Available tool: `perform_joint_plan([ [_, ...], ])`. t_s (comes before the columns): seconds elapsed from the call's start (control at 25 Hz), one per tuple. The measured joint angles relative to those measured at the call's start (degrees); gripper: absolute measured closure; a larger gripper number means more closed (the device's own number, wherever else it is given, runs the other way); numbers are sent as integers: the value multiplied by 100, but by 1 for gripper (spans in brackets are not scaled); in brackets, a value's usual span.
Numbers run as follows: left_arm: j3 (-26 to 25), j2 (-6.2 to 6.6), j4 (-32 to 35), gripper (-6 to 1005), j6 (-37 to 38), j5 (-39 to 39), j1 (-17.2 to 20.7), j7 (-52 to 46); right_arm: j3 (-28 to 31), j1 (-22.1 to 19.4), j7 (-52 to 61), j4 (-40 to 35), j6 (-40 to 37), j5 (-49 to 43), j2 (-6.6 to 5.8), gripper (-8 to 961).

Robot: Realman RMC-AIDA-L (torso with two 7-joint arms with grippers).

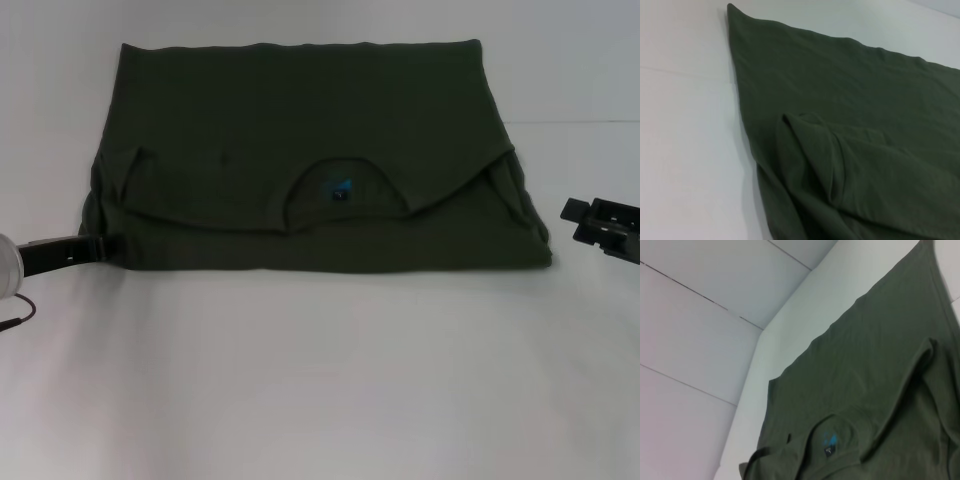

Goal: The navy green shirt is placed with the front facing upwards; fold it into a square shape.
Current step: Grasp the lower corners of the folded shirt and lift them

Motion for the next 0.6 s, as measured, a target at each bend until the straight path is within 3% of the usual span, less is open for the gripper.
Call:
perform_joint_plan([
  [0.28,-50,40,207,941,273,16,16,-234,-18,75,114,-47,-42,-420,-141,401],
  [0.48,-134,202,424,955,752,16,-30,-849,-23,358,240,-136,-97,-1050,-391,405],
  [0.6,-217,312,424,963,1067,32,-172,-1244,-31,641,573,-353,-13,-1765,-448,407],
])
